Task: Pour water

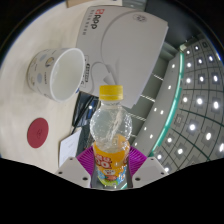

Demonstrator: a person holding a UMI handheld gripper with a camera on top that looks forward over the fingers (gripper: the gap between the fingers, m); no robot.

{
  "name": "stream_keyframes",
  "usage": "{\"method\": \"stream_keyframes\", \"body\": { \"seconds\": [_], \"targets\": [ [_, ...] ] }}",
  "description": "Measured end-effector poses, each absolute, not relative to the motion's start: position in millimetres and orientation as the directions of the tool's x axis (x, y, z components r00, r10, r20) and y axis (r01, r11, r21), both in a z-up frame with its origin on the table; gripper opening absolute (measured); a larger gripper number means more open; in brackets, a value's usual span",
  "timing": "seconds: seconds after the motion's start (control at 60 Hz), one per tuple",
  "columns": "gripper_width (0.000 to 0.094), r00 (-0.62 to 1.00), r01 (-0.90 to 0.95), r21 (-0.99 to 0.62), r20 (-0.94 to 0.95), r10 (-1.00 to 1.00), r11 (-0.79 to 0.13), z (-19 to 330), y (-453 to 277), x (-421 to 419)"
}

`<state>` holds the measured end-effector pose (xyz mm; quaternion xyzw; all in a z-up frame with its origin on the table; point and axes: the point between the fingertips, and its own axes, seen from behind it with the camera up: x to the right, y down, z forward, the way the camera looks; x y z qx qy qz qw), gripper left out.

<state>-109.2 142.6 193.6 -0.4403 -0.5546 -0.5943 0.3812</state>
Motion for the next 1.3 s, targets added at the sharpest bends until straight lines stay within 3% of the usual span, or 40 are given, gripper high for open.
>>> {"method": "stream_keyframes", "body": {
  "seconds": [0.117, 0.233, 0.367, 0.467, 0.65, 0.867, 0.9, 1.033, 1.133, 1.3],
  "targets": [
    [0.0414, 0.003, 0.995, 0.003, 0.998, 0.062, -0.097, 210, 138, -107],
    [0.0419, 0.373, 0.928, -0.367, 0.921, 0.114, -0.073, 223, 130, -110],
    [0.0418, 0.725, 0.684, -0.724, 0.658, 0.203, -0.097, 209, 133, -108],
    [0.0419, 0.874, 0.45, -0.877, 0.394, 0.283, -0.17, 181, 134, -106],
    [0.042, 0.924, 0.23, -0.929, 0.116, 0.363, -0.288, 117, 138, -106],
    [0.044, 0.928, 0.143, -0.923, 0.0, 0.373, -0.357, 57, 134, -106],
    [0.0447, 0.931, 0.112, -0.937, -0.017, 0.364, -0.33, 64, 136, -101],
    [0.0538, 0.934, 0.118, -0.938, -0.006, 0.359, -0.325, 61, 130, -100],
    [0.0863, 0.941, 0.126, -0.904, -0.021, 0.337, -0.409, 45, 119, -95],
    [0.0858, 0.96, 0.115, -0.87, -0.025, 0.277, -0.479, 63, 85, -79]
  ]
}}
